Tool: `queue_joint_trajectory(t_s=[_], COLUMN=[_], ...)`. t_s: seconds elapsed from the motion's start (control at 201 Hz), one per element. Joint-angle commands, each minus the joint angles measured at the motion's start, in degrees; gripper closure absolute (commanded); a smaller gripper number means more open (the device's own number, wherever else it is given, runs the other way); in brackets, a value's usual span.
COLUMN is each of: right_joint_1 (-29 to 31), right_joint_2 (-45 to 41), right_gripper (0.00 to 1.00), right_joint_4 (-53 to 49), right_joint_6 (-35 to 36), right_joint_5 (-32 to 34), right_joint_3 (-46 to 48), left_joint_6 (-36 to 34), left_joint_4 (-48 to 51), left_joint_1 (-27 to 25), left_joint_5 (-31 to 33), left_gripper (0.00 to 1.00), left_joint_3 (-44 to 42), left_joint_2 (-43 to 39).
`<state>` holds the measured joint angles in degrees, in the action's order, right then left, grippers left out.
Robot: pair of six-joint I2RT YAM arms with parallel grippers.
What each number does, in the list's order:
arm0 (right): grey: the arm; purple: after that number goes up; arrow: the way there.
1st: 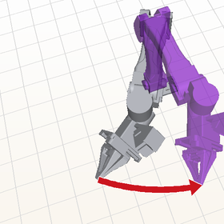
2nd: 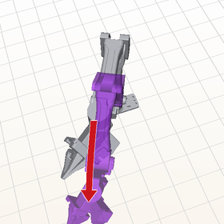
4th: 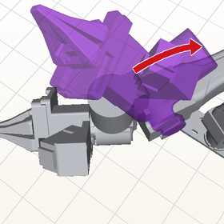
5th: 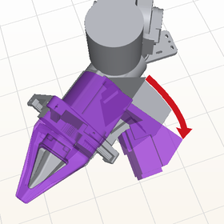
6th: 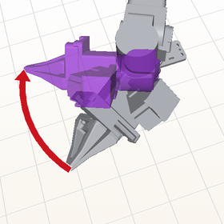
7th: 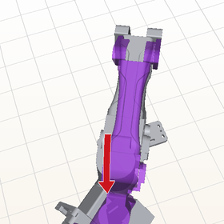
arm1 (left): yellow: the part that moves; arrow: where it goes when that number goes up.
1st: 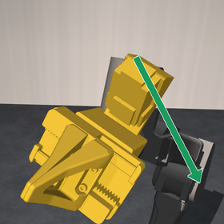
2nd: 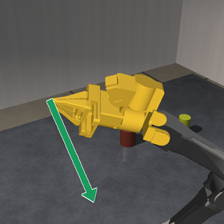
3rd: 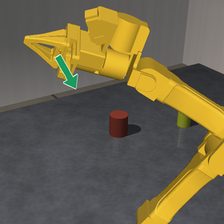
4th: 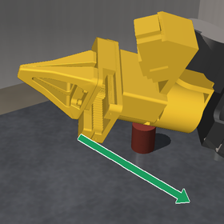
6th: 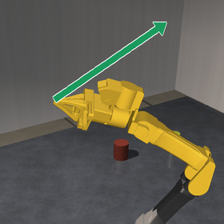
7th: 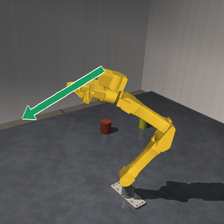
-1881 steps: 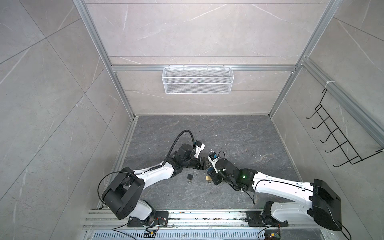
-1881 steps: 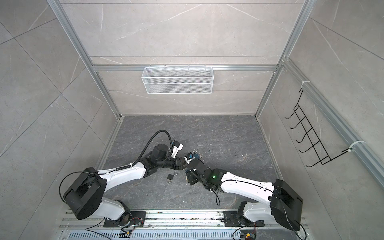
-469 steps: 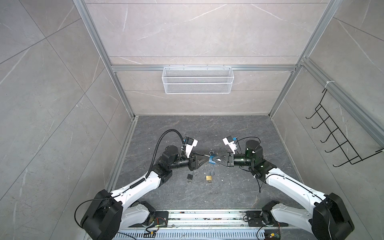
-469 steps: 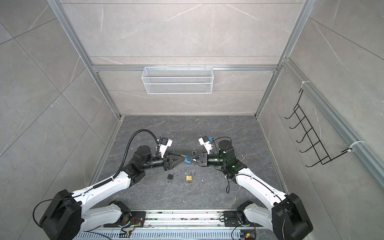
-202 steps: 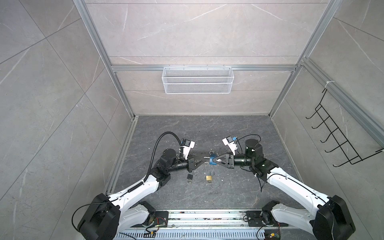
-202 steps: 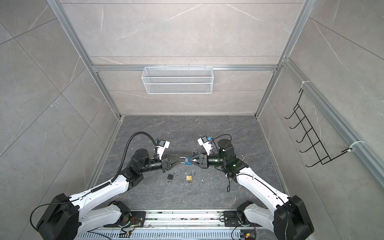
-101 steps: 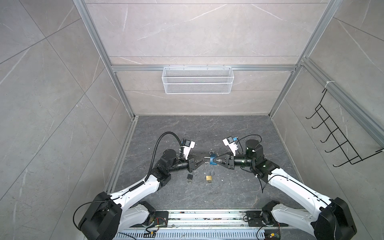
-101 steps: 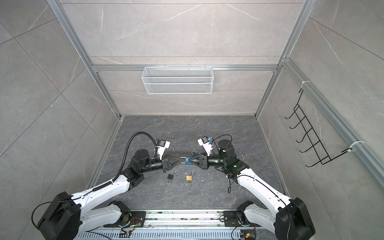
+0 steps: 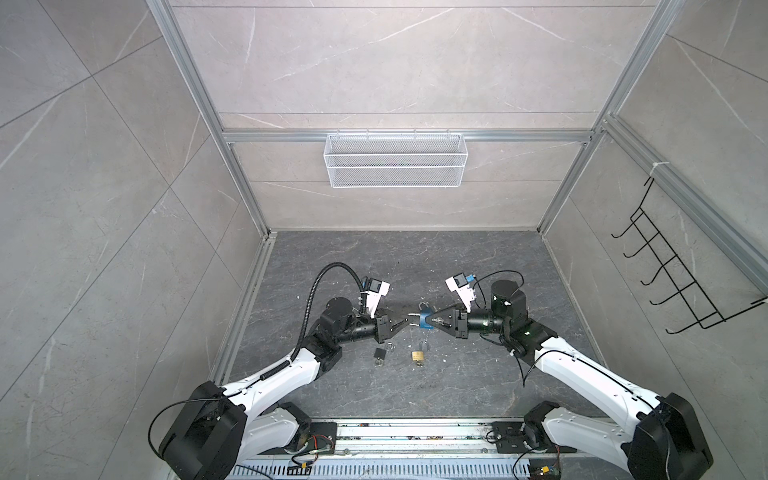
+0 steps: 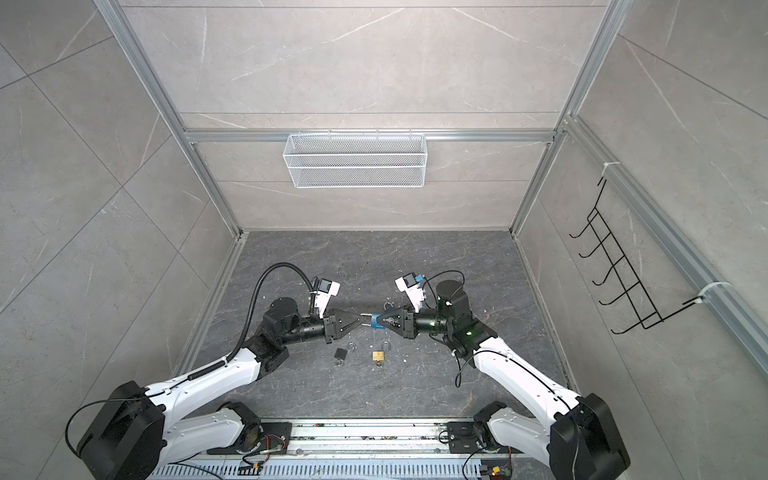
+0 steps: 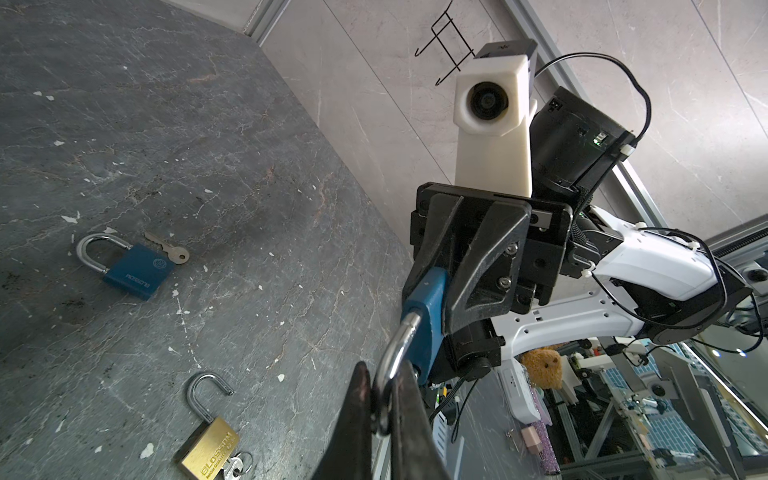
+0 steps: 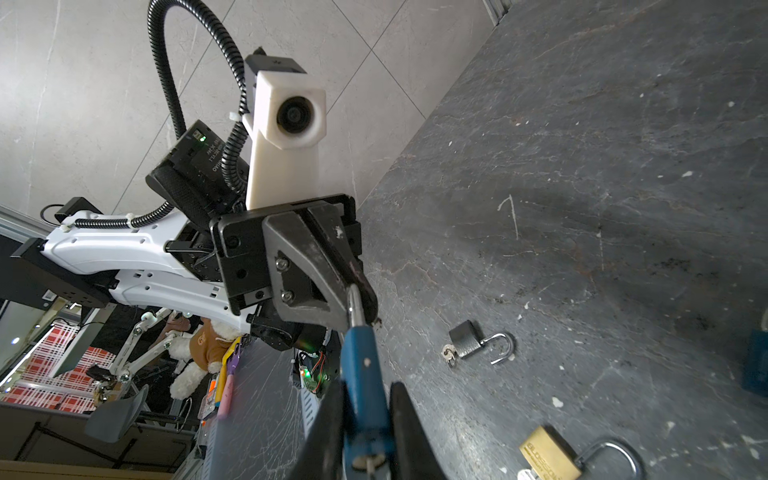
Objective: Lock with the key
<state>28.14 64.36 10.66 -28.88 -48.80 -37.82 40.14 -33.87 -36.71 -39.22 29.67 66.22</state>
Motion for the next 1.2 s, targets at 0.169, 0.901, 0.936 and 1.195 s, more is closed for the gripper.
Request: queue_joint_trajectory(t_s=[0.169, 0.901, 0.936, 1.195], right_joint_1=[-0.67, 4.39, 4.87, 6.45], right_joint_2=[2.02, 9.3, 9.83, 12.18], right_gripper=[1.0, 1.0, 1.0, 1.0], right_joint_4=[7.38, 13.42, 13.34, 13.25], right_joint_6=[-1.76, -7.24, -7.26, -6.71], right_joint_5=[7.54, 5.55, 5.64, 6.43], right_joint_3=[3.11, 0.55, 0.07, -1.54], left_joint_6=[0.95, -4.32, -4.4, -4.6], left_joint_4=[-8.87, -6.22, -6.24, -6.52], left_joint_1=[-0.71, -6.11, -6.35, -7.34], left_joint_5=[-5.96, -6.54, -6.48, -6.95], left_gripper=[1.0, 1.0, 1.0, 1.0], left_joint_3=[2.42, 5.08, 5.19, 5.57], left_joint_2=[0.14, 2.69, 2.84, 3.0])
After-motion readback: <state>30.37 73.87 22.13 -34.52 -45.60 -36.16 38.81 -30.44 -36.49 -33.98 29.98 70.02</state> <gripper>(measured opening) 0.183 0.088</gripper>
